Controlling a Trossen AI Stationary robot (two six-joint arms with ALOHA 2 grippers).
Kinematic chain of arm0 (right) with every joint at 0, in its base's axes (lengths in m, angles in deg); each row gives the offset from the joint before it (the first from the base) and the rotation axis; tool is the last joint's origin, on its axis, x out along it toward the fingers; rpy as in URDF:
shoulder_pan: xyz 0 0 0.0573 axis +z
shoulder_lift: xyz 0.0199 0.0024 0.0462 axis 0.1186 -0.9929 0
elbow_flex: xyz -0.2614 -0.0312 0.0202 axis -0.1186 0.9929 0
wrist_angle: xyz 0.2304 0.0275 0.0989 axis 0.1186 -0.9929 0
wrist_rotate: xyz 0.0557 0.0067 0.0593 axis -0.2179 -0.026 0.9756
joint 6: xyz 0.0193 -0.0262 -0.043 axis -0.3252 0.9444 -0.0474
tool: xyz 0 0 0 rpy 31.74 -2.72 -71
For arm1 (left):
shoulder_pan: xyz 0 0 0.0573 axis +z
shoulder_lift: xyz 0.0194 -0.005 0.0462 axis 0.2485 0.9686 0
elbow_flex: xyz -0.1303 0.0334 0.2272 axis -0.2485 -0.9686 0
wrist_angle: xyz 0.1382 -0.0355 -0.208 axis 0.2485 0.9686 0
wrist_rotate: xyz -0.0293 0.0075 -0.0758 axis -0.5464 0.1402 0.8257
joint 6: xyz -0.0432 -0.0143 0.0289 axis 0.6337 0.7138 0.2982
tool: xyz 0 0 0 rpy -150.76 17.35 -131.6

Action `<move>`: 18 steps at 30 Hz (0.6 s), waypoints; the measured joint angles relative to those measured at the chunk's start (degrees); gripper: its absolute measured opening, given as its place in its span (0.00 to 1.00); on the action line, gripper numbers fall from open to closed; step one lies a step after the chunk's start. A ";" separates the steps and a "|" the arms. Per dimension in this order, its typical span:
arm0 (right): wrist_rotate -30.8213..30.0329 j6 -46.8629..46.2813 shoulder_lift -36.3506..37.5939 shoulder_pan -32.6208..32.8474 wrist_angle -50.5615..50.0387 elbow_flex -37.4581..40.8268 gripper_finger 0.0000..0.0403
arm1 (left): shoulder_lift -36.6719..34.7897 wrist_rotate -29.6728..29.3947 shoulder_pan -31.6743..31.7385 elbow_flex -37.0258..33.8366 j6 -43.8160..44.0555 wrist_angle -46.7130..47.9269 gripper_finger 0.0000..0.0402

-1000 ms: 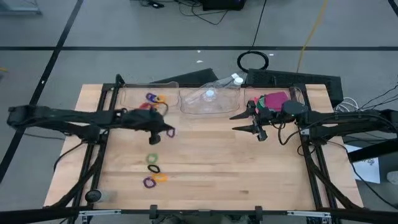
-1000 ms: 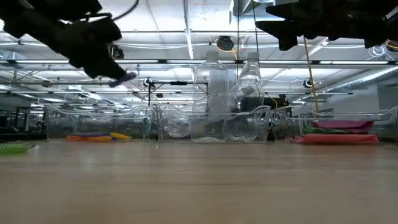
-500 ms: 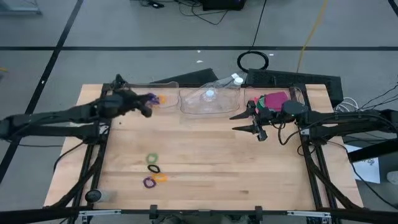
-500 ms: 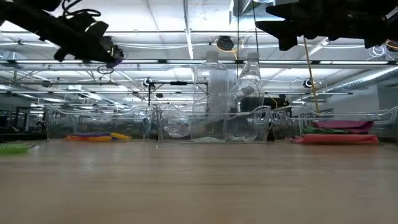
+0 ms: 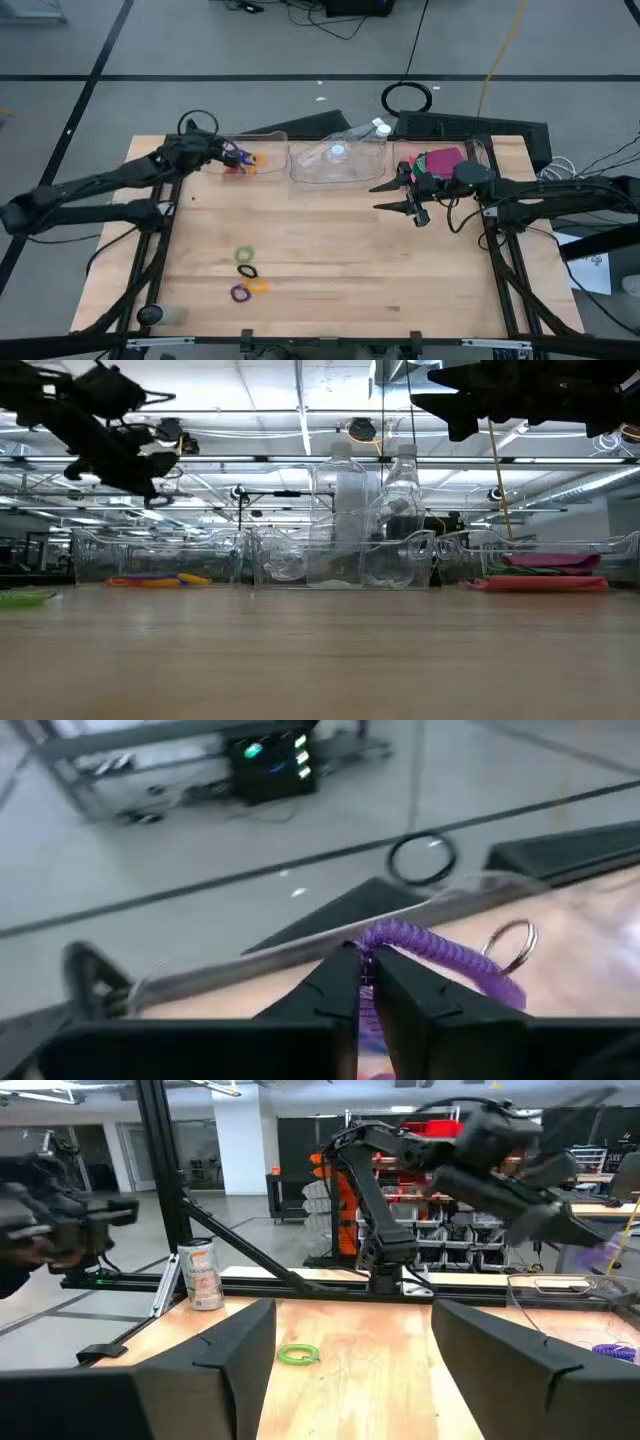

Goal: Pick & Place Sports Items
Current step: Put the top violet spring keychain into the left transparent bin

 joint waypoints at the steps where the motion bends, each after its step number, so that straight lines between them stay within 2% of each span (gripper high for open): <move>1: 0.00 0.00 -0.02 0.00 0.00 0.00 0.49 | 0.90 0.00 0.99 0.00 0.30 0.36 0.03; 8: 0.00 0.00 0.00 0.00 0.00 0.00 0.49 | 8.08 0.05 5.15 0.00 2.72 0.70 0.02; 18: -0.01 0.17 -0.01 0.00 -0.02 -0.01 0.49 | 16.94 0.15 6.19 0.02 3.19 0.71 0.06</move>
